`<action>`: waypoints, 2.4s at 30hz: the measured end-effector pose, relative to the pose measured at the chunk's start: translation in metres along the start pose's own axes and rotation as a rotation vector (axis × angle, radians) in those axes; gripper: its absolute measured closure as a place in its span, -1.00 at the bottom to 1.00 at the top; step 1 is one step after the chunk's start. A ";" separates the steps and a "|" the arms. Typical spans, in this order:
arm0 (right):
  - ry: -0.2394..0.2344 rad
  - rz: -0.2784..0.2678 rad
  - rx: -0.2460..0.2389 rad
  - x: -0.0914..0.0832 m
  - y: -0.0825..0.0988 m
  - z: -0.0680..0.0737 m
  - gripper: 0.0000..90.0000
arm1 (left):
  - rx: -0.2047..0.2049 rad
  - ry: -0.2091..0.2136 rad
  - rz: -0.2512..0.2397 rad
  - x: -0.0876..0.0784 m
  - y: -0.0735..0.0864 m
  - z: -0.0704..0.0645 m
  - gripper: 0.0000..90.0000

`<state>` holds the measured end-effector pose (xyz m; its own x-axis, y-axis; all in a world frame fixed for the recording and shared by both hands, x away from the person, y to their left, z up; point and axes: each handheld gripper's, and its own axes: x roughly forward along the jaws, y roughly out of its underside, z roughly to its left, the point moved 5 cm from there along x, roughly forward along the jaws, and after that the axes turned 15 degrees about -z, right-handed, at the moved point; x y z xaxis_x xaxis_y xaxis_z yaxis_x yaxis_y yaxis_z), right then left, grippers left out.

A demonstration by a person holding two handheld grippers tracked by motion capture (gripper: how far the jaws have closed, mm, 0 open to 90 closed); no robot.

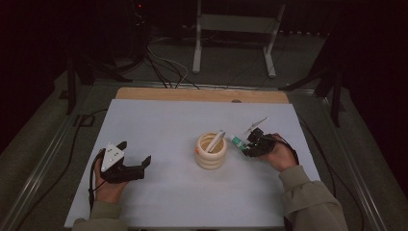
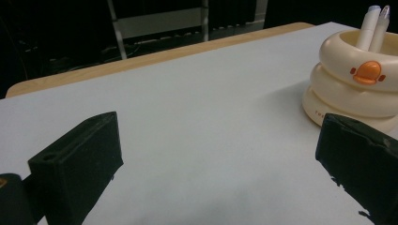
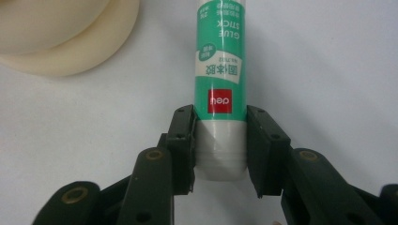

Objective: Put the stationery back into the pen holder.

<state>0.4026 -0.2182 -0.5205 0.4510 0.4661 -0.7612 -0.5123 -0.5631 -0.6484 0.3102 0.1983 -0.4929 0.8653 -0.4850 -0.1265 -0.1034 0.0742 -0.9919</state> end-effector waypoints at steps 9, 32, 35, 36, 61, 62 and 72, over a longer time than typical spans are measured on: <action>0.003 -0.007 0.003 -0.006 -0.002 0.000 0.46 | 0.001 0.000 0.001 0.000 0.000 0.000 -0.97; 0.012 -0.035 0.003 -0.024 -0.013 -0.004 0.46 | -0.001 0.002 0.002 0.001 0.001 -0.001 -0.97; 0.013 -0.033 0.004 -0.025 -0.014 -0.005 0.46 | 0.000 0.002 0.002 0.001 0.001 -0.001 -0.97; 0.013 -0.033 0.004 -0.025 -0.014 -0.005 0.46 | 0.000 0.002 0.002 0.001 0.001 -0.001 -0.97; 0.020 -0.063 -0.016 -0.043 -0.031 -0.006 0.46 | 0.000 0.001 0.001 0.000 0.000 0.000 -0.97; 0.020 -0.064 -0.017 -0.044 -0.032 -0.006 0.46 | 0.001 0.001 0.001 0.000 0.000 0.000 -0.97; 0.016 -0.074 -0.034 -0.052 -0.039 -0.003 0.46 | 0.000 0.001 0.000 0.000 0.000 0.000 -0.97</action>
<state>0.4014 -0.2224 -0.4557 0.4983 0.4966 -0.7107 -0.4522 -0.5506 -0.7017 0.3100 0.1980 -0.4930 0.8649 -0.4858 -0.1264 -0.1034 0.0740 -0.9919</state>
